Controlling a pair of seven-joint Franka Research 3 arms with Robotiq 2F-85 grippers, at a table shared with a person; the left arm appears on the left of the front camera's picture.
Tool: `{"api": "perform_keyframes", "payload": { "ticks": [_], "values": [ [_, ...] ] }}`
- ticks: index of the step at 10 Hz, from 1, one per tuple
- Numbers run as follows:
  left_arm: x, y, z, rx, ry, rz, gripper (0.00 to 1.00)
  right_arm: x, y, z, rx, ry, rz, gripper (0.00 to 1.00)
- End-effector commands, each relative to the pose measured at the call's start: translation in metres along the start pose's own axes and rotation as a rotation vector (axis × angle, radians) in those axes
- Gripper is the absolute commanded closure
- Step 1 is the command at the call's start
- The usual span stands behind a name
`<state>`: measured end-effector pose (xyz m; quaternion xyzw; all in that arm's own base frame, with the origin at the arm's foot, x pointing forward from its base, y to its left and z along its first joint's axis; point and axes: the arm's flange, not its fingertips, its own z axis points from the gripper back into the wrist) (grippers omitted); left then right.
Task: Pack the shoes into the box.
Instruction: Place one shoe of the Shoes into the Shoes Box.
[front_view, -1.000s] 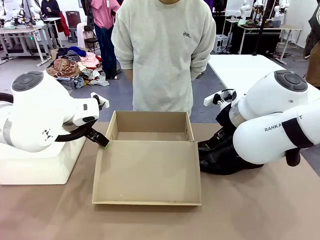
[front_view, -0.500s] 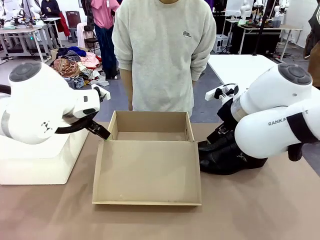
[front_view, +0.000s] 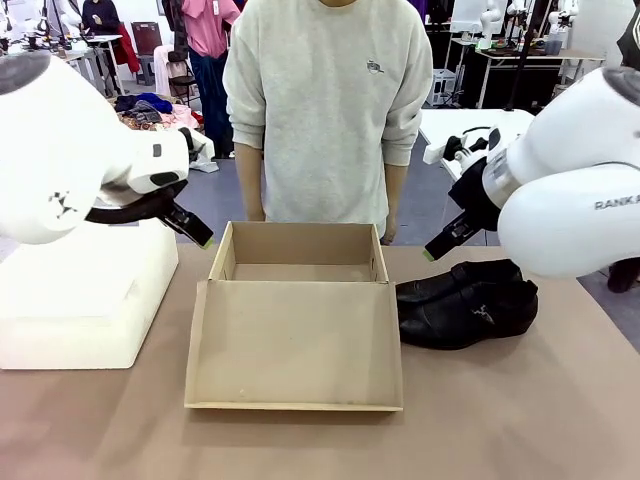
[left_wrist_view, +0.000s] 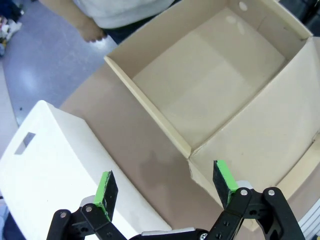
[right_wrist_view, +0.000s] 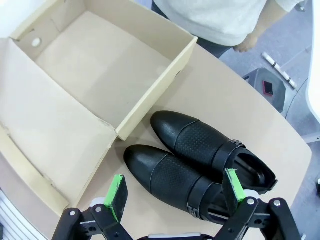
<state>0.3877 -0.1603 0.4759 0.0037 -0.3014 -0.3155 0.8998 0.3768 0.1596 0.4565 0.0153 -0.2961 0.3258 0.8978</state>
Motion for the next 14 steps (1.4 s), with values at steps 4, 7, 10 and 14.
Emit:
{"api": "perform_keyframes", "payload": {
  "ticks": [4, 7, 10, 14],
  "values": [
    [0.003, 0.041, 0.052, -0.081, -0.140, -0.206, 0.00, -0.009, -0.027, 0.055, 0.198, -0.160, 0.136, 0.00],
    [0.002, 0.072, 0.074, -0.164, -0.233, -0.288, 0.00, -0.019, -0.046, 0.086, 0.292, -0.275, 0.186, 0.00],
    [-0.006, 0.092, 0.080, -0.289, -0.324, -0.333, 0.00, -0.030, -0.060, 0.101, 0.381, -0.354, 0.204, 0.00],
    [-0.013, 0.098, 0.077, -0.334, -0.350, -0.350, 0.00, -0.033, -0.064, 0.103, 0.438, -0.378, 0.204, 0.00]
  ]
}}
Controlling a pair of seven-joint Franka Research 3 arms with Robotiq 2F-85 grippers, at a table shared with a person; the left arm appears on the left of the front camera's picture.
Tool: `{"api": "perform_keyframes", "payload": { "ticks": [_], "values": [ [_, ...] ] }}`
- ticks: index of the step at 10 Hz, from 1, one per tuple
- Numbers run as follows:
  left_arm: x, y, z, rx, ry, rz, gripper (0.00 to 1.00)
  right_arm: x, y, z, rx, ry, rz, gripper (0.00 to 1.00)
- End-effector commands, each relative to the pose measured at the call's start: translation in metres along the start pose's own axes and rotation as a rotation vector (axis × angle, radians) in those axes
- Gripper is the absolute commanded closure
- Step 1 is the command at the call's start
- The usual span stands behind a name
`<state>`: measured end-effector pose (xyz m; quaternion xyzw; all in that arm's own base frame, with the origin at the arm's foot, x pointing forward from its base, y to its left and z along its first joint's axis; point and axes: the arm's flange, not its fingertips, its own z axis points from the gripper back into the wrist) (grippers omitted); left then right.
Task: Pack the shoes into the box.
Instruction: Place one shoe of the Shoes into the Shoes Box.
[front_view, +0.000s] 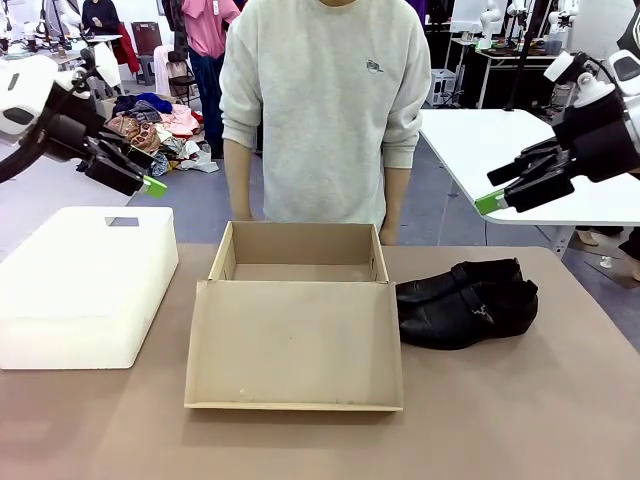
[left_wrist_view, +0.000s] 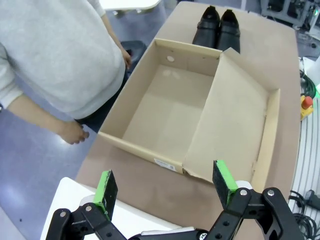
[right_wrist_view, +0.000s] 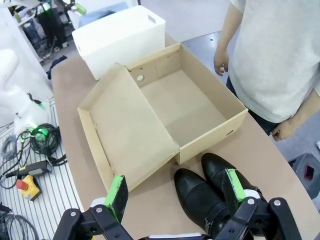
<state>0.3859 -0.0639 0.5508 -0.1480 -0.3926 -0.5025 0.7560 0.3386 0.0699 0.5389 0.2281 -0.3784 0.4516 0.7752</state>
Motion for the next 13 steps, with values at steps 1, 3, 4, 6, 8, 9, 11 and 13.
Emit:
{"api": "perform_keyframes", "payload": {
  "ticks": [1, 3, 4, 6, 8, 9, 11, 13],
  "values": [
    [0.002, -0.002, 0.000, 0.007, 0.004, -0.001, 0.00, -0.004, -0.003, -0.004, 0.033, -0.014, 0.010, 0.00],
    [0.002, -0.002, 0.000, 0.007, 0.004, -0.001, 0.00, 0.000, 0.000, 0.000, 0.000, 0.000, 0.000, 0.00],
    [0.002, -0.002, 0.000, 0.007, 0.004, -0.001, 0.00, 0.000, 0.000, 0.000, 0.000, 0.000, 0.000, 0.00],
    [0.002, -0.002, 0.000, 0.007, 0.004, -0.001, 0.00, 0.000, 0.000, 0.000, 0.000, 0.000, 0.000, 0.00],
    [0.002, -0.002, 0.000, 0.007, 0.004, -0.001, 0.00, 0.000, 0.000, 0.000, 0.000, 0.000, 0.000, 0.00],
    [0.002, -0.002, 0.000, 0.007, 0.004, -0.001, 0.00, 0.000, 0.000, 0.000, 0.000, 0.000, 0.000, 0.00],
    [0.002, -0.002, 0.000, 0.007, 0.004, -0.001, 0.00, 0.000, 0.000, 0.000, 0.000, 0.000, 0.000, 0.00],
    [0.002, -0.002, 0.000, 0.007, 0.004, -0.001, 0.00, 0.008, -0.005, 0.003, -0.034, 0.036, -0.016, 0.00]
  ]
}}
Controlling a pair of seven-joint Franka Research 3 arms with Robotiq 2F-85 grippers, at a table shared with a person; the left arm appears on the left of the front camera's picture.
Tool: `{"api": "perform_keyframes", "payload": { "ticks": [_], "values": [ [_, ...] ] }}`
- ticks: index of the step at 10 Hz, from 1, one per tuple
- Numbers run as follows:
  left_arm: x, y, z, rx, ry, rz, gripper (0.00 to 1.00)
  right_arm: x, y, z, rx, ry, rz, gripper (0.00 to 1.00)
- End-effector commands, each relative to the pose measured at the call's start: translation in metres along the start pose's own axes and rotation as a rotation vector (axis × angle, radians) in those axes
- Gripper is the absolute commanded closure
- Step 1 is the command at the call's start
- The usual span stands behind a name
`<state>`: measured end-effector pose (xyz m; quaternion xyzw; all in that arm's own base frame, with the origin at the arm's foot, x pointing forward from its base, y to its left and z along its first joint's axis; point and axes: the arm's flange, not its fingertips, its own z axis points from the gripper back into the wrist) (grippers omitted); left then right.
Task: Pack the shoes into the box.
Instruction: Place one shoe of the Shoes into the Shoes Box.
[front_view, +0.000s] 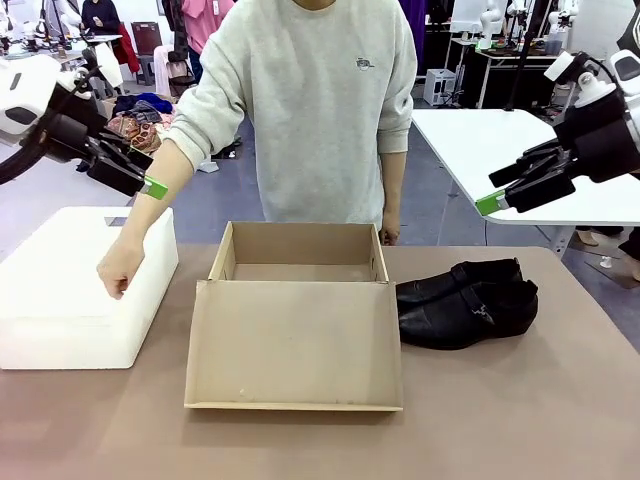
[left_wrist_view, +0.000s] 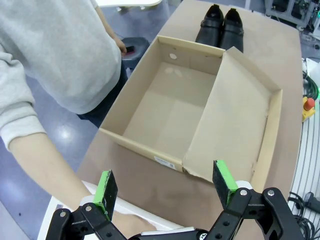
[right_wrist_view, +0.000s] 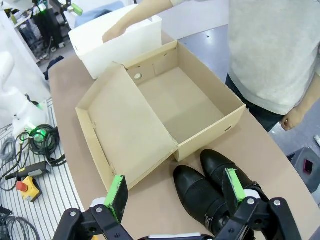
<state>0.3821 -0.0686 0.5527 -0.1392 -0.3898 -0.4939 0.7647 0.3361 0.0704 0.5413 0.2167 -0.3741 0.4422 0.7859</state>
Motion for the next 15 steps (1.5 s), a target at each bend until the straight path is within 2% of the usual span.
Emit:
{"api": "perform_keyframes", "payload": {
  "ticks": [1, 5, 10, 12, 15],
  "values": [
    [-0.001, 0.003, 0.000, -0.013, -0.013, -0.017, 0.00, 0.014, -0.013, 0.003, 0.010, 0.042, 0.031, 0.00],
    [-0.001, 0.003, 0.000, -0.013, -0.013, -0.017, 0.00, 0.042, -0.052, 0.003, 0.036, 0.326, 0.219, 0.00],
    [-0.001, 0.003, 0.000, -0.013, -0.013, -0.017, 0.00, 0.064, -0.099, -0.002, 0.054, 0.598, 0.439, 0.00],
    [-0.001, 0.003, 0.000, -0.013, -0.013, -0.017, 0.00, 0.062, -0.116, -0.011, 0.069, 0.660, 0.465, 0.00],
    [-0.001, 0.003, 0.000, -0.013, -0.013, -0.017, 0.00, 0.055, -0.133, -0.028, 0.107, 0.684, 0.447, 0.00]
  ]
}}
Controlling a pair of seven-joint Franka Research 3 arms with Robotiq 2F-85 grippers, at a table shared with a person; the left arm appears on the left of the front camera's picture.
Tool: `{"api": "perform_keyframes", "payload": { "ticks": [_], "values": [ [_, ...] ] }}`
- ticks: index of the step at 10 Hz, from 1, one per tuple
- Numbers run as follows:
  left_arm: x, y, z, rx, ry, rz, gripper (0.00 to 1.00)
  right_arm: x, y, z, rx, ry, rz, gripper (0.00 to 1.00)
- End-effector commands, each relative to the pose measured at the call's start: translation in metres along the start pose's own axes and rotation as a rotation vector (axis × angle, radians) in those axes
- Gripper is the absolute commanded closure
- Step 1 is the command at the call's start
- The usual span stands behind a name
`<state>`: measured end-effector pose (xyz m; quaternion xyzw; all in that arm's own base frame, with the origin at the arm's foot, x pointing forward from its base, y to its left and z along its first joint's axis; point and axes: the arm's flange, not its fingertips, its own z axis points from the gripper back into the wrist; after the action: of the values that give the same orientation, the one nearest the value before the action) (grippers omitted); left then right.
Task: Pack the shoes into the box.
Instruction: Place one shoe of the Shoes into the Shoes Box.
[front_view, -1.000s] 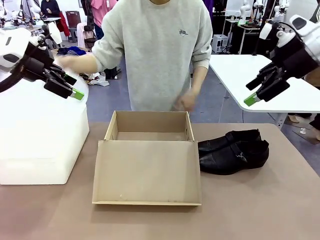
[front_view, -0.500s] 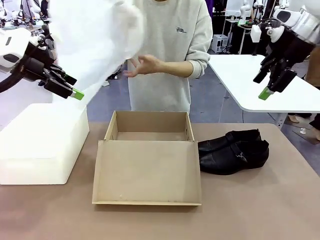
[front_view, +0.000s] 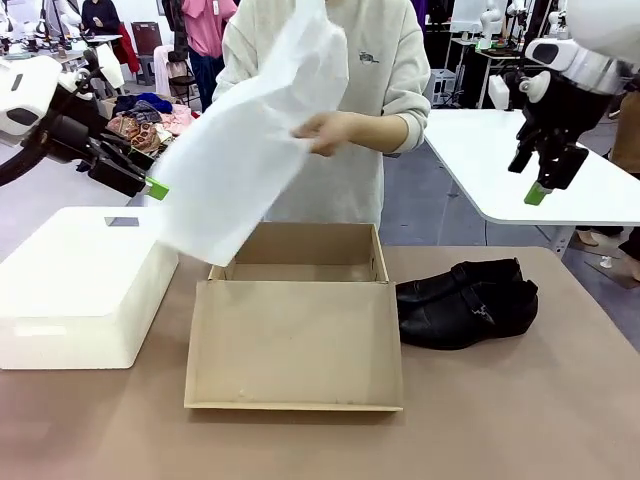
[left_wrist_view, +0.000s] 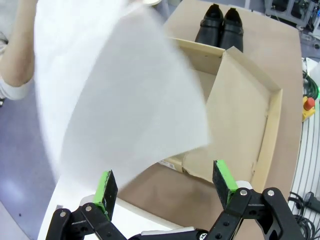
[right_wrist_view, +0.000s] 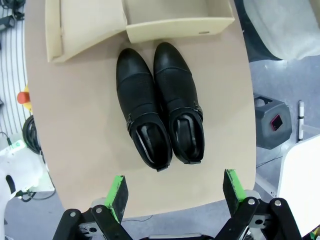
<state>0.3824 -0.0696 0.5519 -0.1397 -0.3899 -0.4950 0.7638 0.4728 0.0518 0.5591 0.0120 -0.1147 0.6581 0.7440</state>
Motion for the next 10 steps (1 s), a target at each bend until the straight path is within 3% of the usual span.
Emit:
{"api": "perform_keyframes", "payload": {
  "ticks": [1, 8, 10],
  "values": [
    [-0.002, 0.004, 0.001, -0.011, -0.012, -0.015, 0.00, 0.000, -0.008, 0.001, 0.015, 0.009, 0.003, 0.00],
    [-0.002, 0.004, 0.001, -0.011, -0.012, -0.015, 0.00, 0.002, -0.002, -0.002, 0.000, 0.010, -0.003, 0.00],
    [-0.002, 0.004, 0.001, -0.011, -0.012, -0.015, 0.00, -0.004, -0.024, -0.016, -0.022, -0.009, -0.013, 0.00]
  ]
}}
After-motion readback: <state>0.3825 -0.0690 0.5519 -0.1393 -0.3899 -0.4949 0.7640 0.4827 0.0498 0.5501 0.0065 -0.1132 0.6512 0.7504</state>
